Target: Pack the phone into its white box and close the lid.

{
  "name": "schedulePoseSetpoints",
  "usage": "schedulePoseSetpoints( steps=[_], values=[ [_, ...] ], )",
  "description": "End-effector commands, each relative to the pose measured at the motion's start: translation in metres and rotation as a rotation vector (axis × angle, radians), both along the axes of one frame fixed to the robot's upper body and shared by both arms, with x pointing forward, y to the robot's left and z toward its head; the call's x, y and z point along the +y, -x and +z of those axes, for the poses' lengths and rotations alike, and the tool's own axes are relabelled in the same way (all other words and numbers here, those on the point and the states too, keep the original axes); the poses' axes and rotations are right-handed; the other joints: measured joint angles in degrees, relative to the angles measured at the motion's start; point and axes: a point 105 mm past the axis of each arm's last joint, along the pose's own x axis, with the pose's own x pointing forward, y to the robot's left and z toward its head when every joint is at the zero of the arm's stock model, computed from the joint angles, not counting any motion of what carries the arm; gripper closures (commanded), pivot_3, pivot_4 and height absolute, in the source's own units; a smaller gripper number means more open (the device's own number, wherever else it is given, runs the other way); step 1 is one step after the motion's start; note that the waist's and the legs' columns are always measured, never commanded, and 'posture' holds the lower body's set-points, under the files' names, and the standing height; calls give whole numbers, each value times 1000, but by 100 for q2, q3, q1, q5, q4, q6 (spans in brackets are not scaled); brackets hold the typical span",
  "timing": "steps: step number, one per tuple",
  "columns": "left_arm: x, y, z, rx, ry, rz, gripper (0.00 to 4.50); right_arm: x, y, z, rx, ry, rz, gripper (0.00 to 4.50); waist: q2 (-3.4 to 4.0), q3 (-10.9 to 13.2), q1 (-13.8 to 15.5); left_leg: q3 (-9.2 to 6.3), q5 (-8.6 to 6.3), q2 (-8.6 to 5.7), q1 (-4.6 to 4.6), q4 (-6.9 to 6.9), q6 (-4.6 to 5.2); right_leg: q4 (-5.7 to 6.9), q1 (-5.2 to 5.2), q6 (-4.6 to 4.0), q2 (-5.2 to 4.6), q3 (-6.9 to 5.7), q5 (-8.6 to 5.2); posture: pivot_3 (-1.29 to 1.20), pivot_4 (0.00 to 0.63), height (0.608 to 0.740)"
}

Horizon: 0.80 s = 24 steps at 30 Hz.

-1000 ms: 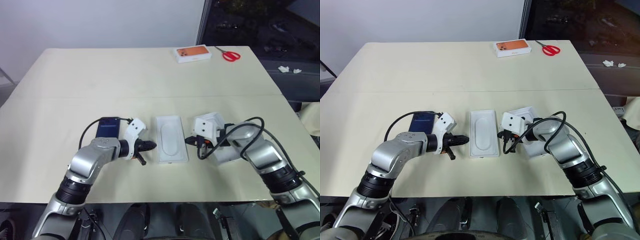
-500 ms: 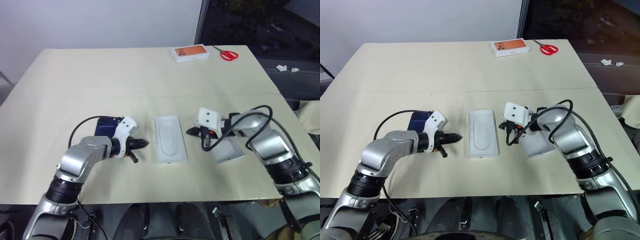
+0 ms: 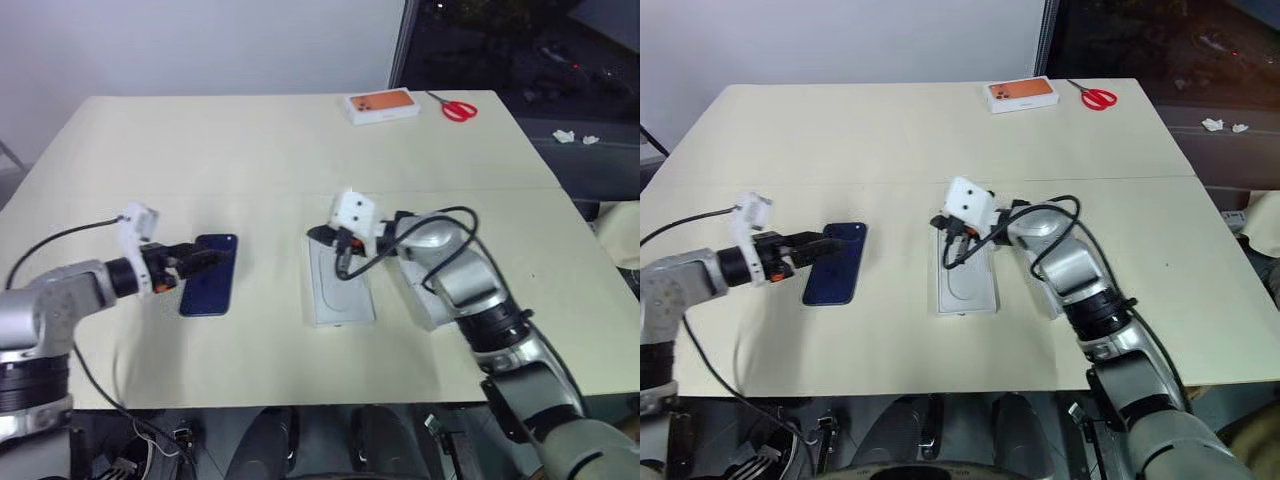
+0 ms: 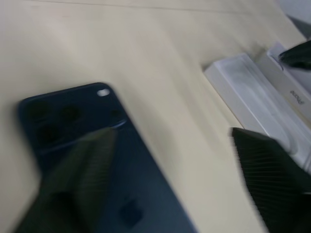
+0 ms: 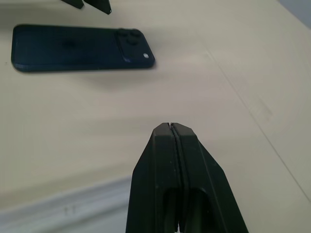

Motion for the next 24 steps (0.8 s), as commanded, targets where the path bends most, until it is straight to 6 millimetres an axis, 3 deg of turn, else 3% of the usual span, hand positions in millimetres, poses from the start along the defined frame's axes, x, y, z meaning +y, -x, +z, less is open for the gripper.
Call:
schedulePoseSetpoints(
  steps=[1, 4, 10, 17, 24],
  values=[
    [13, 6, 9, -20, 19, 9, 42, 18, 2, 12, -54, -25, 40, 4500, 0, 0, 17, 0, 1, -1, 0, 0, -1, 0, 0, 0, -1, -1, 0, 0, 150, 740],
    [29, 13, 4, 43, 80, 43, 42, 47, 12, 0, -57, -2, 115, 4500, -1, 0, -21, 0, -2, -1, 0, -1, 2, 1, -2, 0, -1, 1, 0, 0, 150, 740],
    [47, 21, -22, 173, 38, 67, 42, 70, 18, -9, -48, 10, 147, 4500, 0, 0, -38, 0, 8, 0, 0, -15, -15, 10, -13, -1, 2, 3, 0, 0, 150, 740],
    [64, 14, -50, 283, -32, 117, 42, 101, 13, -28, 18, 52, 150, 4500, 0, -2, -26, -2, 10, -1, 6, -17, -17, 14, -12, -2, 3, 0, 0, 0, 150, 740],
    [38, 8, -68, 390, 136, 38, 42, 120, 16, -52, 38, 127, 176, 4500, 5, -6, 0, -2, 12, -5, 15, -21, -20, 20, -8, -2, 4, -5, 0, 0, 150, 740]
  ],
)
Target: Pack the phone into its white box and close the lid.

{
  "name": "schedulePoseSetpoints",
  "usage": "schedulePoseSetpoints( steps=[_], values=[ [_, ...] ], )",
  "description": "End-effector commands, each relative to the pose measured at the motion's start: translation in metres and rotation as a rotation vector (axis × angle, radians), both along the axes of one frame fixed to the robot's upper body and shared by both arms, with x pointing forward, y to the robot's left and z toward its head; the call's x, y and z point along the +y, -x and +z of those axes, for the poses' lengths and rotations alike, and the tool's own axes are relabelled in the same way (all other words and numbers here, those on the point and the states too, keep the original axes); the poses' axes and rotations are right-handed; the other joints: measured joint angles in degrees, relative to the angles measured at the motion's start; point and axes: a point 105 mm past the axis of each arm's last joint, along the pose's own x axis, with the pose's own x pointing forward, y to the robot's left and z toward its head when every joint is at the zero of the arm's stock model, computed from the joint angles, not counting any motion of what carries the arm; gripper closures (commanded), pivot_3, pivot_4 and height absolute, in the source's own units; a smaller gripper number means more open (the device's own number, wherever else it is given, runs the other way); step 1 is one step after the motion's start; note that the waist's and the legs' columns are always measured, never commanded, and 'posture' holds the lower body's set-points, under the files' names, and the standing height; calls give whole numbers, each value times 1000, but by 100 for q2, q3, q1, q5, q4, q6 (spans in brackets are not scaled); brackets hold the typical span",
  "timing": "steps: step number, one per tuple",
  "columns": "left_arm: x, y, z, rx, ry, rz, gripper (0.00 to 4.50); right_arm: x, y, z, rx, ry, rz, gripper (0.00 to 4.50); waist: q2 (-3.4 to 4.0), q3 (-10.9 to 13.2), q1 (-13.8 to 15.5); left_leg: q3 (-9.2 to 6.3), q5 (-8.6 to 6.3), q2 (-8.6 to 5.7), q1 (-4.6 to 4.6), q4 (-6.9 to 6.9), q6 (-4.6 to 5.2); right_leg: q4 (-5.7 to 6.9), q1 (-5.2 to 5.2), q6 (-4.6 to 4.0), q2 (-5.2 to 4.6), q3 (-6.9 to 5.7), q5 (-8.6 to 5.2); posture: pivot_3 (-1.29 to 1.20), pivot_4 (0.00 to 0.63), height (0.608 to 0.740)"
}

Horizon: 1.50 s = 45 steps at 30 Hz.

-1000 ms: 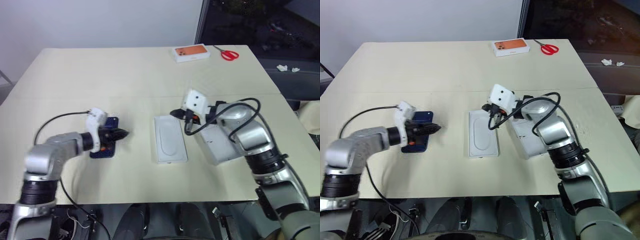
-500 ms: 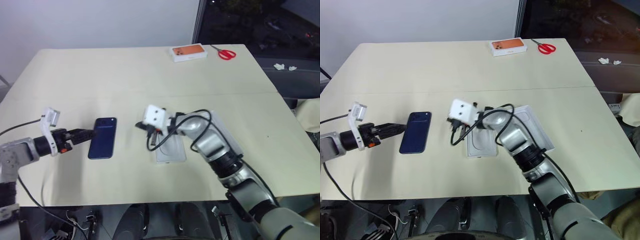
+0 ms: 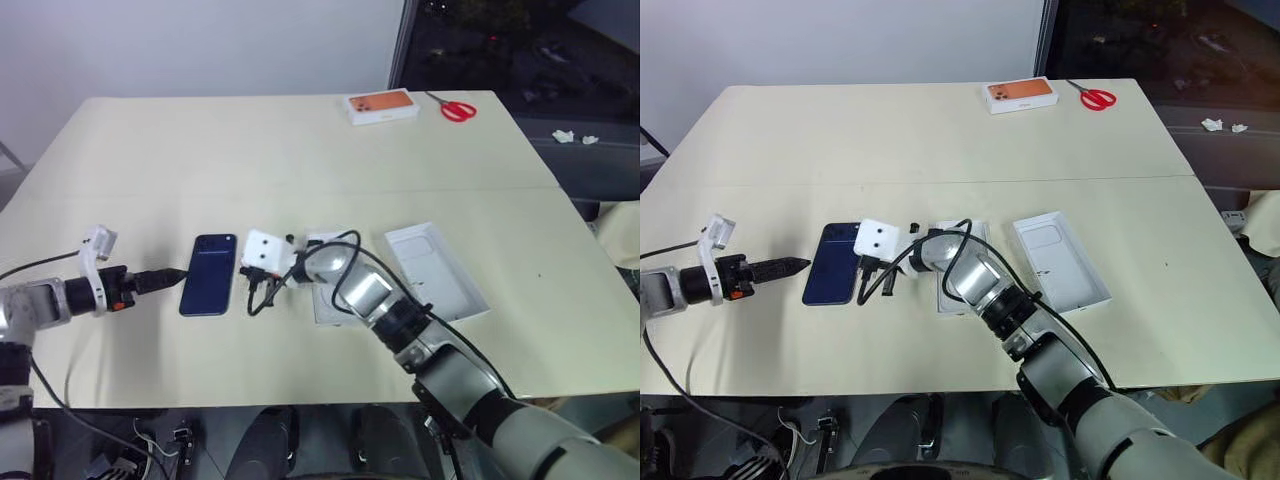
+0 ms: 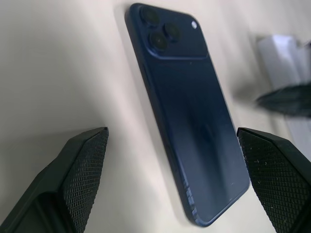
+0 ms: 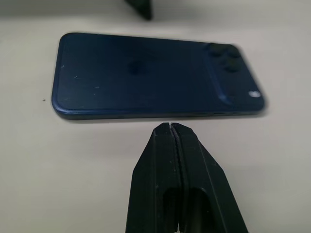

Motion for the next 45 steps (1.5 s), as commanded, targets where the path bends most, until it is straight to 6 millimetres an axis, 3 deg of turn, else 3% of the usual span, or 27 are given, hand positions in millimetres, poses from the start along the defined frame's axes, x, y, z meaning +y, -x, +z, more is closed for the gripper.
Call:
schedulePoseSetpoints(
  steps=[1, 9, 13, 24, 32, 35, 40, 45],
  values=[
    [-16, 7, -34, 145, 67, -34, 42, 12, -1, 3, -55, 37, 31, 4500, 7, -6, 18, 0, 0, -1, 1, 0, 0, 0, 1, 0, 0, 0, 0, 0, 150, 740],
    [-46, 11, -67, 267, 110, -111, 42, 14, -6, 0, -63, 70, 25, 4500, 75, -64, 33, -1, 0, -16, 13, 1, 1, 0, 19, 0, -2, -1, 0, 0, 150, 740],
    [-60, 12, -73, 296, 115, -160, 42, 15, -7, 2, -72, 68, 24, 4500, 116, -98, 37, -1, -3, -22, 25, 1, 7, 0, 32, 0, -6, 2, 0, 0, 150, 740],
    [-95, 2, -48, 278, 295, -217, 42, 7, -13, 1, -80, 73, 6, 4500, 127, -110, 40, -10, -21, -29, 38, 2, 37, 0, 50, 1, -8, 2, -1, 0, 150, 740],
    [-84, -2, -49, 263, 280, -153, 42, 3, -14, -1, -87, 81, 4, 4500, 126, -111, 13, -10, -21, -27, 39, 2, 37, -2, 48, 0, -5, 3, -1, 0, 150, 740],
    [-80, 1, -49, 271, 288, -140, 851, 1, -15, -2, -92, 86, 3, 4500, 123, -112, -12, -10, -21, -27, 38, 2, 36, -3, 48, 0, -5, 4, -1, 0, 150, 740],
    [-78, 5, -51, 277, 296, -136, 3418, 1, -15, -2, -96, 87, 4, 4500, 119, -113, -69, -8, -16, -24, 29, -9, 27, -3, 29, 0, -4, 9, -1, 0, 150, 740],
    [-78, 11, -55, 292, 297, -135, 3418, -1, -16, -3, -107, 96, 5, 4500, 116, -114, -103, -7, -14, -21, 27, -11, 25, -4, 26, 0, -4, 14, -1, 0, 150, 740]
  ],
)
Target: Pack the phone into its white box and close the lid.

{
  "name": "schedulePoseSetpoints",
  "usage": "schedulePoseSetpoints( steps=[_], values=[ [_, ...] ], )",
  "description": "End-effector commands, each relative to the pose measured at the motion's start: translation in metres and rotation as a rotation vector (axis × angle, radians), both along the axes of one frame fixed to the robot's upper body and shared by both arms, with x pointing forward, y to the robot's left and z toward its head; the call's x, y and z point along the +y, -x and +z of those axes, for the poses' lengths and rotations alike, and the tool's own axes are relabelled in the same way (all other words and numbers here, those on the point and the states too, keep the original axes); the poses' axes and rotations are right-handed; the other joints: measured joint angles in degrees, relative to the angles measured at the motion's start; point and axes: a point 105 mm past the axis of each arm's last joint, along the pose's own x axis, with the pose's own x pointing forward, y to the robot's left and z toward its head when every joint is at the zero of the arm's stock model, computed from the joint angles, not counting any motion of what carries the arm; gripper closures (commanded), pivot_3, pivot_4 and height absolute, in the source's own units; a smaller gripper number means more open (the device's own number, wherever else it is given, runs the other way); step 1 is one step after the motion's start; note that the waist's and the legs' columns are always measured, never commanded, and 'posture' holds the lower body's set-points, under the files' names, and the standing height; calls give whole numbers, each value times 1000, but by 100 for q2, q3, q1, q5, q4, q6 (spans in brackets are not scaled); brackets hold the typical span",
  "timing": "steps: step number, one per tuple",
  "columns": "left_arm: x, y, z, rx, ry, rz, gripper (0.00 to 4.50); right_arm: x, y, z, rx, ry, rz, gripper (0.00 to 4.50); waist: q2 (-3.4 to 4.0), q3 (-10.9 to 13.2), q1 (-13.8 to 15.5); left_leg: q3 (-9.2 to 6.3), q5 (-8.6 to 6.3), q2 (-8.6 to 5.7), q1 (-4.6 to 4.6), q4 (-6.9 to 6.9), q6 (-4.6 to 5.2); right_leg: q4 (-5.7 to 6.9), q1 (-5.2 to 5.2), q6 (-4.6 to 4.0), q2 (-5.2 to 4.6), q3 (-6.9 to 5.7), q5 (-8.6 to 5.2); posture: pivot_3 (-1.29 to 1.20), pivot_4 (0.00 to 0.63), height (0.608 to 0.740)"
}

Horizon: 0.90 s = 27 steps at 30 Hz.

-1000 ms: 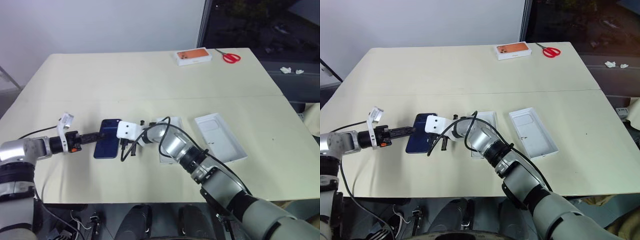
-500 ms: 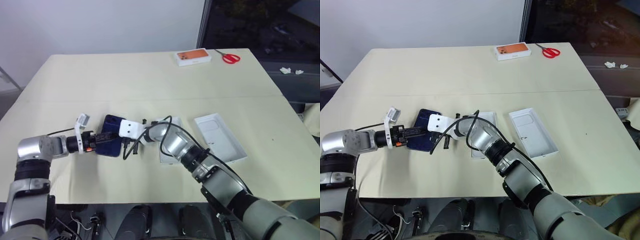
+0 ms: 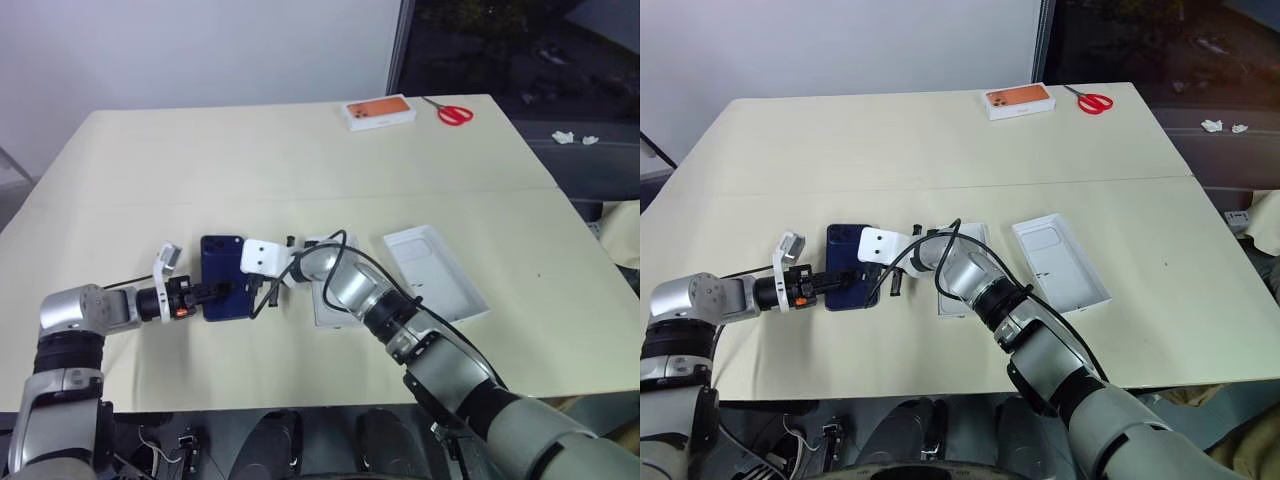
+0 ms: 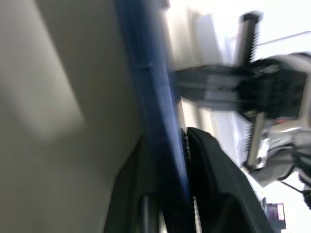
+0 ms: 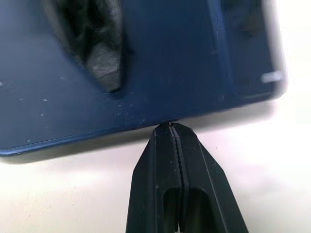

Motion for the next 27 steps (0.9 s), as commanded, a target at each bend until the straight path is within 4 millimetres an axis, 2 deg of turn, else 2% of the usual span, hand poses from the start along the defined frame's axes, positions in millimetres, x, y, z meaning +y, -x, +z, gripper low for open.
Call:
schedulePoseSetpoints(
  steps=[1, 4, 8, 14, 19, 23, 27],
  values=[
    [-2, 12, -20, 89, -24, -8, 3418, 5, 0, 11, -38, -23, 22, 4500, 0, 0, -16, 0, -1, 1, 0, -1, 1, 0, -1, 0, 0, 0, 0, 0, 150, 740],
    [-1, 12, -20, 92, -22, -4, 3418, 5, 1, 11, -39, -21, 24, 4500, 0, 0, -32, 0, -1, 1, 0, -5, 2, 0, -2, 0, -1, 1, 0, 0, 150, 740],
    [-3, 13, -21, 100, -9, -2, 4483, 5, 1, 11, -41, -23, 26, 4500, -3, -2, -41, 0, -1, 1, 3, -7, 2, -1, 1, 0, -2, 1, 0, 0, 150, 740],
    [-9, 18, -20, 75, 45, -8, 4483, 3, -1, 31, -15, -129, 4, 4500, -3, -2, -53, 0, -2, 3, 4, -17, 3, -4, -3, 0, -4, 4, 0, 0, 150, 740],
    [-8, 10, 3, 28, 224, 64, 4483, -4, 2, 64, 89, -298, -6, 4500, -3, -2, -50, 0, -2, 3, 3, -20, 4, -9, -4, 0, -7, 4, 0, 0, 150, 740],
    [-5, 10, 9, 34, 301, 100, 4483, -18, -4, 82, 117, -358, -44, 4500, -4, -2, -49, 0, -2, 8, 2, -23, 3, -9, -7, 0, -5, 3, 0, 0, 150, 740],
    [-1, 9, 15, 52, 346, 136, 4483, -40, -8, 95, 117, -387, -77, 4500, -8, 1, -50, 0, -2, 8, -4, -22, 3, -11, -13, 0, -6, 3, 0, 0, 150, 740]
  ],
)
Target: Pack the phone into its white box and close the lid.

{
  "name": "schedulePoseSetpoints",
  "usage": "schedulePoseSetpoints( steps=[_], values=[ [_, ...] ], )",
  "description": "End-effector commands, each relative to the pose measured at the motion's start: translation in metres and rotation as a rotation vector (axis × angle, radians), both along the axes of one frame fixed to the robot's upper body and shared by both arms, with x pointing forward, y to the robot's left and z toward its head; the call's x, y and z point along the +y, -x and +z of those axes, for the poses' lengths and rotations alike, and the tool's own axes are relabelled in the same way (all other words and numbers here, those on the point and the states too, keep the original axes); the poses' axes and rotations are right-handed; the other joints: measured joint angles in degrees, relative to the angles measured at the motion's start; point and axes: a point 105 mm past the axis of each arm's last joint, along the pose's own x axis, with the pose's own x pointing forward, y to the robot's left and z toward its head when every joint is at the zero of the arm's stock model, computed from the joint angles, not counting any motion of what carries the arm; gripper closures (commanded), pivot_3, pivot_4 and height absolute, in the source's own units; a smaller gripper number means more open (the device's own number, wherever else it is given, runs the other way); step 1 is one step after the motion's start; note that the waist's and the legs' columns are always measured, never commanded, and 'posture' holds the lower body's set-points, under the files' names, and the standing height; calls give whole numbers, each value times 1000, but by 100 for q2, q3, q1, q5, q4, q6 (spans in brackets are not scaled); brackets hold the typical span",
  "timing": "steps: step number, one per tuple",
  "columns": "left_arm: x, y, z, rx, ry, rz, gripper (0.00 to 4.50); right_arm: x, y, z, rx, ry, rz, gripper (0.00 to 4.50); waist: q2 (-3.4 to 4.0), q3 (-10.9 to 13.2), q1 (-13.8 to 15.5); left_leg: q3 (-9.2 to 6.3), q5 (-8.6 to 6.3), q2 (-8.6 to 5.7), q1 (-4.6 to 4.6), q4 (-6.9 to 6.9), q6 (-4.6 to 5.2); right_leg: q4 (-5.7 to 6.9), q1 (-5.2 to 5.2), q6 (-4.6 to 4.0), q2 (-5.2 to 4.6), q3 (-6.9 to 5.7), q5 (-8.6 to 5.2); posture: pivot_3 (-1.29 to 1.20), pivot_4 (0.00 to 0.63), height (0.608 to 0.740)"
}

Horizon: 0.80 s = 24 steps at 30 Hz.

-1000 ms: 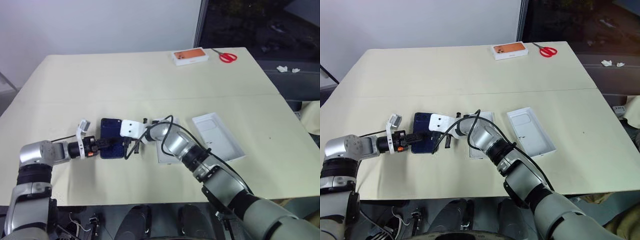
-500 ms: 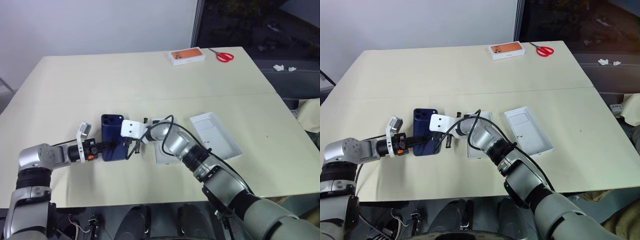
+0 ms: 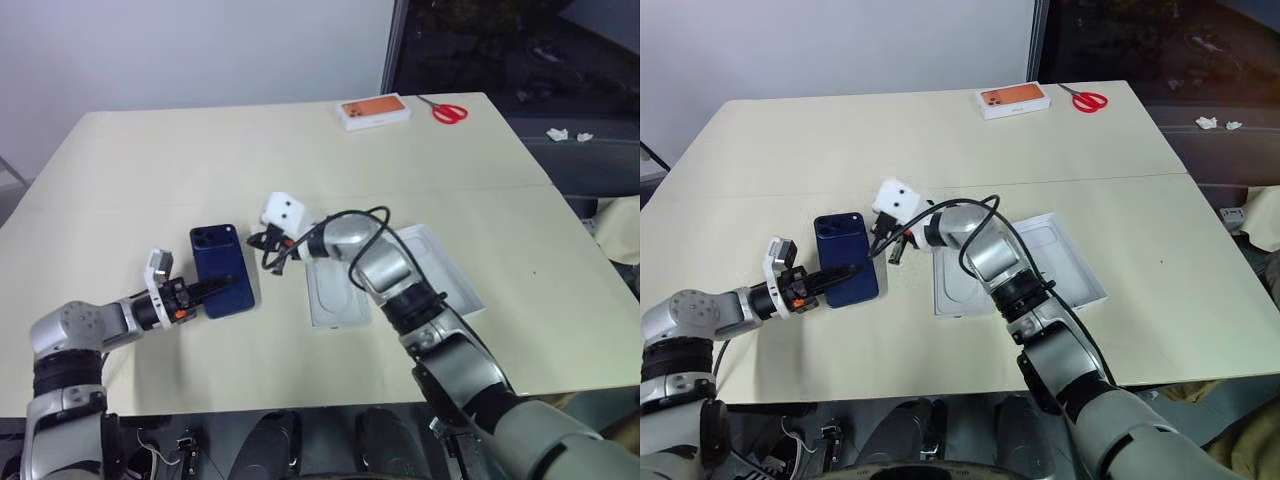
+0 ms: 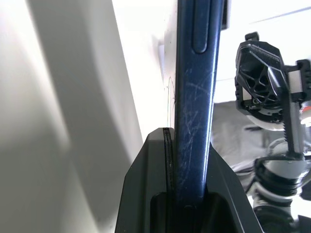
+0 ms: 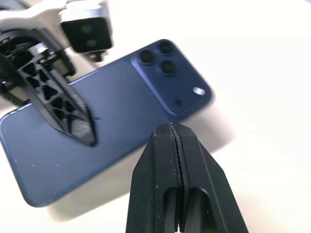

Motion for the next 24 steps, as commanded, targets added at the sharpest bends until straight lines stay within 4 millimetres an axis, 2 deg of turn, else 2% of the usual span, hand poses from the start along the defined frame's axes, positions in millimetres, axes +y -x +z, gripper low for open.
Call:
schedulePoseSetpoints(
  steps=[1, 5, 7, 13, 16, 20, 24],
  values=[
    [-2, 4, 3, 37, 79, -2, 4483, -12, 4, 29, -29, -75, 17, 4500, -2, 1, -4, 0, 0, 0, -3, 0, 0, 0, -3, 0, 0, 0, 0, 0, 150, 740],
    [-3, 8, 1, 58, 101, 6, 4483, -36, 13, 27, -19, -46, 34, 4500, -3, 2, -5, 1, 0, 1, -11, -3, 0, -2, -8, 0, -1, 1, 0, 0, 150, 740],
    [-4, 7, 0, 41, 78, 18, 4483, -55, 24, 16, -6, 5, 53, 4500, -4, 2, 21, 2, 0, 1, -14, -3, 0, -5, -7, 0, -1, 1, 0, 0, 150, 740],
    [-6, 3, 10, -2, 96, 41, 4483, -82, 50, 1, 68, 67, 101, 4500, -12, 7, 23, 9, 1, 5, -16, -6, -1, -10, 6, 1, -4, 3, 0, 0, 150, 740],
    [-5, 0, 13, -13, 108, 59, 4500, -90, 55, -2, 73, 94, 103, 3591, -24, 14, 35, 9, 2, 12, -16, -7, -3, -11, 7, 1, -1, 1, 0, 0, 150, 740],
    [-5, -2, 20, -30, 121, 58, 4500, -101, 73, -12, 81, 171, 176, 1633, -47, 27, 137, 9, 2, 11, -20, -5, -3, -18, 6, 1, -1, 0, 0, 0, 150, 740],
    [-6, -1, 23, -37, 117, 50, 4500, -107, 86, -23, 84, 231, 243, 1633, -65, 37, 147, 9, 2, 13, -22, -6, -3, -21, 6, 1, -1, 0, 0, 0, 150, 740]
  ],
)
